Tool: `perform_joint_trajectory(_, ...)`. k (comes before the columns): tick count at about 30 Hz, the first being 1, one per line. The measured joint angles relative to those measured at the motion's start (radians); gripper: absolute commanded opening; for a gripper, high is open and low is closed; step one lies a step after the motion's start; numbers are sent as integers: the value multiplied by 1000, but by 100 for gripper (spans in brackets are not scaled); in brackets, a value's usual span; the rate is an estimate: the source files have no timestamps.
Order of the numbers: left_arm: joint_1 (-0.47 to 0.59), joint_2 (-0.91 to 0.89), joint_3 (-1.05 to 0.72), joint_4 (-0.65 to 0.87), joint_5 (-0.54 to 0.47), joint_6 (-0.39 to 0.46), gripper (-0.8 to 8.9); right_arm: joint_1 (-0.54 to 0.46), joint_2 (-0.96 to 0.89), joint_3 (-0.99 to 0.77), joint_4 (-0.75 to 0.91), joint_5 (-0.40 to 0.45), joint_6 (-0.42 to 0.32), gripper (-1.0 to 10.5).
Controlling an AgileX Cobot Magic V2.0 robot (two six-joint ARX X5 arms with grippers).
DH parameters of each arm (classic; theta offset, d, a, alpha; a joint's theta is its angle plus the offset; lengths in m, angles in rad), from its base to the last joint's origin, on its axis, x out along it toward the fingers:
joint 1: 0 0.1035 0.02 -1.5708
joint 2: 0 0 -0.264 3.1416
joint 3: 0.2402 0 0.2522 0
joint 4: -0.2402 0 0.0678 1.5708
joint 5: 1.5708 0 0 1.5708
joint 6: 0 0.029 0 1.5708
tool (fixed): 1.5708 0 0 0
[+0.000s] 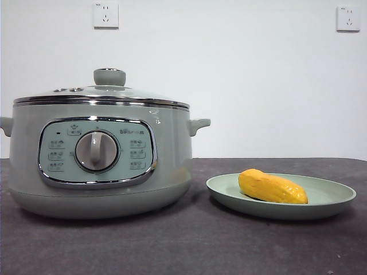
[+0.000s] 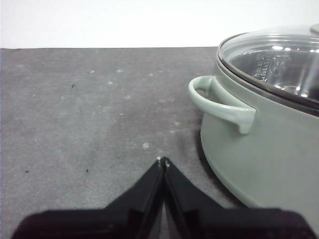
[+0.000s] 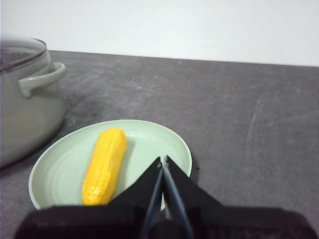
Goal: Take the corn out from the steamer,put the corn on the plate,close the lid
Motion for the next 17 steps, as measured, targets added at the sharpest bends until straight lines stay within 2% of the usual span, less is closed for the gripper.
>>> perform_joint_trajectory(17,0,0,0,0,0,0,-3,0,13,1,-31,3,30,3)
